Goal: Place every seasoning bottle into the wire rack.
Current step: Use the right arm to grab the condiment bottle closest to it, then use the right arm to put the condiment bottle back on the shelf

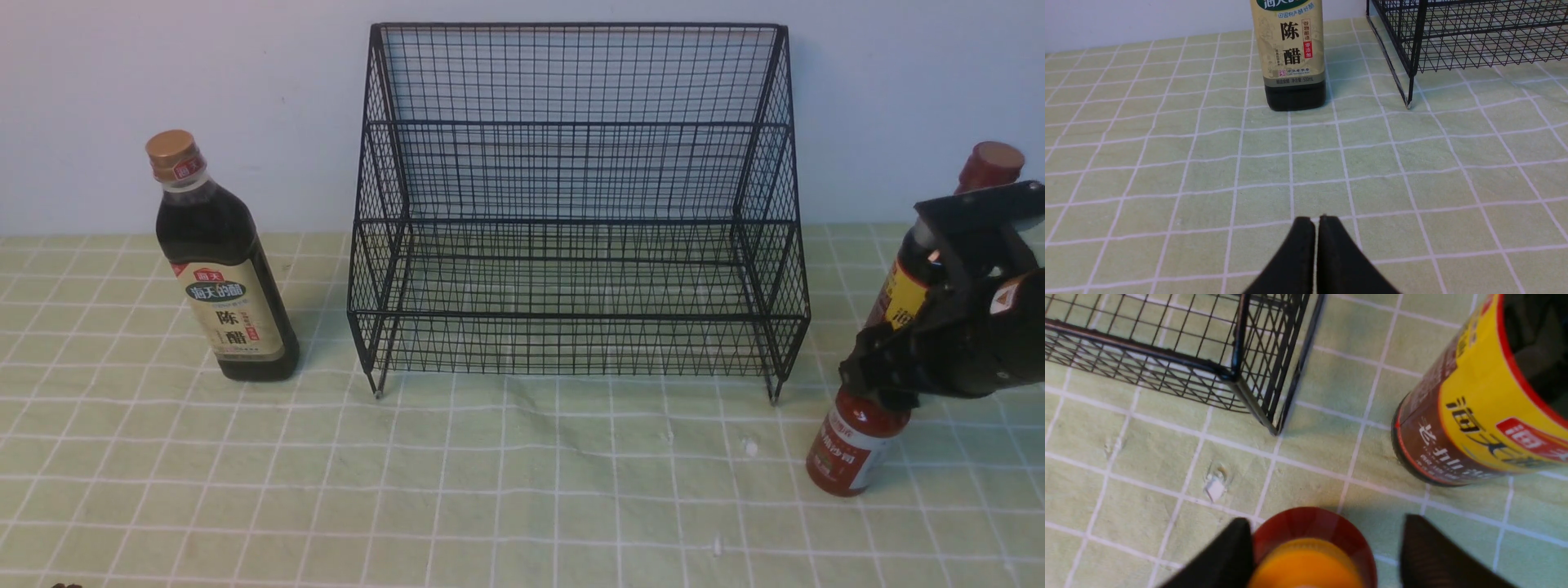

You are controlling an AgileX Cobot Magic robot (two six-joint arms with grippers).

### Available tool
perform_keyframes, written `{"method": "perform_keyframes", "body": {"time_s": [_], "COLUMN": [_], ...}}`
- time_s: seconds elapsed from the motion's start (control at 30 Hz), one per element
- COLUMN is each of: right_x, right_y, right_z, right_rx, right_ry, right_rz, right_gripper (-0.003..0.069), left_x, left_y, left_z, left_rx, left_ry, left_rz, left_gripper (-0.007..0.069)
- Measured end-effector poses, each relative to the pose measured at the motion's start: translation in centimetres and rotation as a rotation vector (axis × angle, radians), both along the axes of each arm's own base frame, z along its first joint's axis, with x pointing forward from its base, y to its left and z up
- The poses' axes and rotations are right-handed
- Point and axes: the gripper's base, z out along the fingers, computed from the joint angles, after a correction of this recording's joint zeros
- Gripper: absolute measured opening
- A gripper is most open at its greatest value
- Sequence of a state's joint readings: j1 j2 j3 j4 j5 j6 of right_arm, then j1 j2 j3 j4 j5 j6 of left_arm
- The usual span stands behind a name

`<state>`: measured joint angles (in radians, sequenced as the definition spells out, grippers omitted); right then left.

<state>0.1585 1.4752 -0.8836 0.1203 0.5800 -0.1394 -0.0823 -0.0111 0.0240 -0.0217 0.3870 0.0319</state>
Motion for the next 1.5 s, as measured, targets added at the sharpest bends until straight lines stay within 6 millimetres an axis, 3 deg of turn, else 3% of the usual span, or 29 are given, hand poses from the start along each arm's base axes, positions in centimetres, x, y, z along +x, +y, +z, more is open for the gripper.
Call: {"method": "perform_keyframes", "body": {"time_s": [0.03,0.17,0.23,0.37,0.43,0.6,0.73,0.87,1.0,1.1,1.27,1.5], "right_x": [0.0,-0.7,-1.2,-2.2,-2.8,-3.2,-2.1,-0.7,2.8,4.4,7.5,9.3], "right_y": [0.0,0.0,-0.1,-0.1,0.1,1.1,2.5,4.3,7.0,7.9,8.8,9.1], "right_z": [0.1,0.6,1.9,6.0,9.4,14.6,16.6,16.8,15.6,14.7,11.4,8.1], "right_rx": [0.003,0.001,0.002,0.010,0.038,0.128,0.158,0.148,0.108,0.089,0.046,0.003], "right_ry": [0.000,0.032,0.034,-0.023,-0.097,-0.208,-0.261,-0.263,-0.257,-0.245,-0.187,-0.119], "right_rz": [-0.002,0.005,0.012,0.047,0.080,0.170,0.246,0.318,0.378,0.389,0.392,0.397], "right_gripper": [0.0280,0.0292,0.0292,0.0292,0.0292,0.0292,0.0292,0.0292,0.0292,0.0292,0.0292,0.0292], "left_x": [0.0,0.0,0.0,0.0,0.0,0.0,0.0,0.0,0.0,0.0,0.0,0.0], "left_y": [0.0,0.0,0.0,0.0,0.0,0.0,0.0,0.0,0.0,0.0,0.0,0.0], "left_z": [0.0,0.0,0.0,0.0,0.0,0.0,0.0,0.0,0.0,0.0,0.0,0.0], "left_rx": [0.000,0.000,0.000,0.000,0.000,0.000,0.000,0.000,0.000,0.000,0.000,0.000], "left_ry": [0.000,0.000,0.000,0.000,0.000,0.000,0.000,0.000,0.000,0.000,0.000,0.000], "left_rz": [0.000,0.000,0.000,0.000,0.000,0.000,0.000,0.000,0.000,0.000,0.000,0.000], "left_gripper": [-0.0006,-0.0006,-0.0006,-0.0006,-0.0006,-0.0006,-0.0006,-0.0006,-0.0006,-0.0006,-0.0006,-0.0006]}}
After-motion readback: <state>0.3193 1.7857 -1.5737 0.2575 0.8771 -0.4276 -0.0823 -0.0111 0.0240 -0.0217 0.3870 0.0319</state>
